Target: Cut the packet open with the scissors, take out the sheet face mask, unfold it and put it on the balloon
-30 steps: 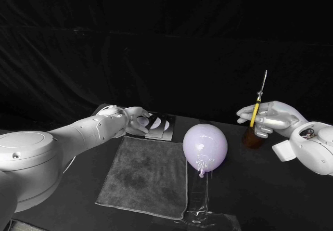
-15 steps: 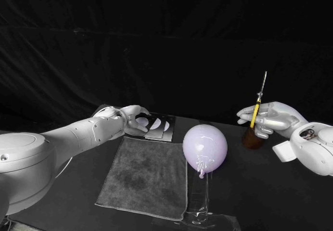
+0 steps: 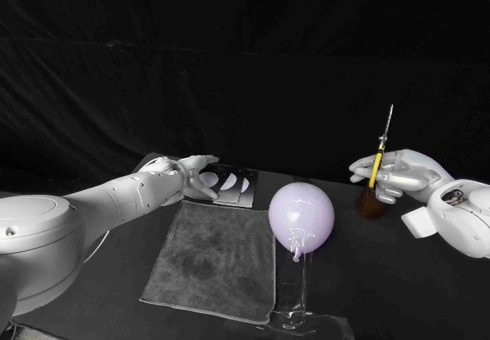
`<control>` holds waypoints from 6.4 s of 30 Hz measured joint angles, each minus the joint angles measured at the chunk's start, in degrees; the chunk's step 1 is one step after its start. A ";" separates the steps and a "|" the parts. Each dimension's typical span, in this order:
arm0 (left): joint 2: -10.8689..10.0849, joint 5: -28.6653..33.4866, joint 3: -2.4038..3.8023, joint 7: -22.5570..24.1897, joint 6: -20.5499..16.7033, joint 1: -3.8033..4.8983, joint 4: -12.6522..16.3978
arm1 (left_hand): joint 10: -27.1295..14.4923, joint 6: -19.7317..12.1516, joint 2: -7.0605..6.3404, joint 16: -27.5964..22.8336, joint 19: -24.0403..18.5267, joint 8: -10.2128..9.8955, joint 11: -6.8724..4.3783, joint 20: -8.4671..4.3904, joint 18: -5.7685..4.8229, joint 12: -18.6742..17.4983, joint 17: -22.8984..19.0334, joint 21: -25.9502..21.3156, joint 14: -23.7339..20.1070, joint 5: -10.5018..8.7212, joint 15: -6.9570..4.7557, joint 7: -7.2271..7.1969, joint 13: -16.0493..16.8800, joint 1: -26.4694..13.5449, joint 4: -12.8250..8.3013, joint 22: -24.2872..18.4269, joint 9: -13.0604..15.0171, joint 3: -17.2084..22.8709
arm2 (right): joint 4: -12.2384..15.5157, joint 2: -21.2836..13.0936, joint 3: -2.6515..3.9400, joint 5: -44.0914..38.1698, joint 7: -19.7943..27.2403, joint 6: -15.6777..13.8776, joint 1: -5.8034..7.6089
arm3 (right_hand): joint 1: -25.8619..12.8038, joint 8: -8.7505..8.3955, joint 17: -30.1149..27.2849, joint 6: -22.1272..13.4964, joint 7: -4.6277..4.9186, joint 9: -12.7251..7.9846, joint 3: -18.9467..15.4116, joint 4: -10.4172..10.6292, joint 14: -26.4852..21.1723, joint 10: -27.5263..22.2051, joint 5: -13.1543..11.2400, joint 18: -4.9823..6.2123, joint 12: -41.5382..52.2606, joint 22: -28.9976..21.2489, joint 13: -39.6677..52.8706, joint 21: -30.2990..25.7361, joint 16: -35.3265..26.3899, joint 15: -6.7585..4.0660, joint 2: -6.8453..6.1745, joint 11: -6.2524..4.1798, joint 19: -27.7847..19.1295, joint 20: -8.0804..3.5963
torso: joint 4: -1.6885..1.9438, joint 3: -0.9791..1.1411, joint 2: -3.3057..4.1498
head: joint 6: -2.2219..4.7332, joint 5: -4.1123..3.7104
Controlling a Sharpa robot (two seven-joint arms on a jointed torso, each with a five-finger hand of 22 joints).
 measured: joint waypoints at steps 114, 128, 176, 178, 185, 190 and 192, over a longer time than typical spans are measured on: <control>-10.52 57.17 4.01 2.52 17.11 6.26 36.11 | 55.98 41.62 13.90 10.58 41.17 18.01 4.07 -1.83 6.73 2.66 9.91 13.39 49.46 -0.50 -4.02 5.91 2.54 3.32 -3.72 3.53 12.97 43.79 | -6.60 6.10 0.00 2.43 7.52 -2.10 -0.71 | -0.42 -2.39 -4.59 -2.14 2.11 -0.19 -0.33 -0.73 -1.46 0.91 0.00 0.95 -9.06 -2.58 -4.59 -5.91 -3.28 1.68 0.38 0.29 -1.64 1.35 | 0.19 0.86 -1.55 | 5.40 -7.38; -7.76 65.12 4.05 1.10 25.89 7.27 36.98 | 57.91 41.61 14.34 11.69 44.97 18.28 3.38 -3.98 6.70 2.66 10.98 15.34 51.82 -0.61 -4.94 5.90 2.63 2.27 -5.07 4.10 13.06 43.21 | -5.64 8.96 0.02 3.78 11.17 -2.78 -0.81 | -2.15 -3.55 -3.01 -2.86 2.82 -0.99 -2.71 -1.81 -0.96 1.30 0.00 0.94 -9.21 -2.00 -8.00 -5.24 -2.59 2.56 -3.37 -0.56 -1.32 2.17 | 0.20 0.92 -1.58 | 5.83 -11.09; -5.98 65.39 4.07 0.48 29.01 8.20 36.46 | 58.83 41.43 14.26 11.68 45.37 18.50 3.26 -3.99 6.17 2.66 11.28 15.55 52.42 -0.49 -5.13 5.73 2.66 1.74 -5.76 4.13 13.42 43.27 | -2.96 10.42 0.04 6.71 10.84 1.41 -1.06 | 2.06 -2.75 4.56 0.99 1.65 -4.86 -10.42 0.08 1.01 2.99 -0.03 0.43 -5.14 1.69 -10.16 0.50 2.79 2.15 -3.06 -1.11 2.30 2.02 | 0.27 0.86 -1.60 | 6.12 -13.40; -5.97 65.17 4.04 0.48 28.85 8.20 36.42 | 58.83 41.41 14.26 11.68 45.37 18.50 3.26 -3.98 5.82 2.66 11.28 15.55 52.42 -0.49 -5.13 5.71 2.66 1.74 -5.76 4.13 13.42 43.27 | -2.79 10.33 0.08 6.71 10.85 1.49 -1.06 | 3.38 -1.70 4.87 2.75 0.75 -4.33 -9.32 -1.02 0.98 3.61 -0.03 0.41 -4.38 2.52 -9.90 1.65 2.85 1.55 -2.20 -0.69 2.84 1.47 | 0.25 0.86 -1.60 | 6.11 -13.39; -5.89 64.38 4.03 0.41 27.62 8.28 36.37 | 58.83 41.40 14.26 11.68 45.37 18.49 3.27 -3.98 5.79 2.66 11.31 15.55 52.42 -0.49 -5.13 5.71 2.66 1.74 -5.76 4.13 13.78 43.27 | -2.14 9.93 0.09 6.68 10.88 1.43 -1.05 | 4.15 -0.17 4.93 4.10 -0.41 -3.24 -7.64 -2.40 0.92 3.67 -0.14 0.36 -3.51 2.85 -9.36 3.53 2.85 0.57 -1.43 -0.63 3.72 0.58 | 0.25 0.87 -1.60 | 6.09 -13.49; -5.81 63.83 4.05 0.25 26.42 8.36 36.41 | 58.26 40.88 13.31 11.50 44.96 18.49 3.79 -3.61 5.77 2.66 11.46 15.49 51.83 -0.47 -4.59 6.24 2.65 0.79 -6.22 3.86 13.84 42.43 | -1.65 9.68 0.06 6.66 10.80 1.00 -1.10 | 4.15 0.34 5.36 4.16 -0.47 -2.53 -7.30 -2.60 0.98 3.67 -0.24 0.17 -3.51 2.85 -9.25 4.06 3.18 0.38 -1.43 -0.63 3.91 0.40 | 0.25 0.87 -1.60 | 6.07 -13.50; -5.81 63.60 4.06 0.18 25.86 8.39 36.47 | 57.19 40.17 12.61 11.06 44.08 18.09 4.20 -3.36 5.76 2.53 11.47 14.83 50.86 -0.45 -4.24 6.70 2.58 0.09 -5.70 3.56 13.76 41.79 | -1.43 9.59 0.04 6.66 10.73 0.74 -1.13 | 4.15 0.36 5.61 4.16 -0.47 -2.44 -7.20 -2.70 0.98 3.67 -0.24 0.01 -3.51 2.85 -9.26 4.46 3.18 0.38 -1.44 -0.63 4.11 0.19 | 0.25 0.87 -1.61 | 6.07 -13.50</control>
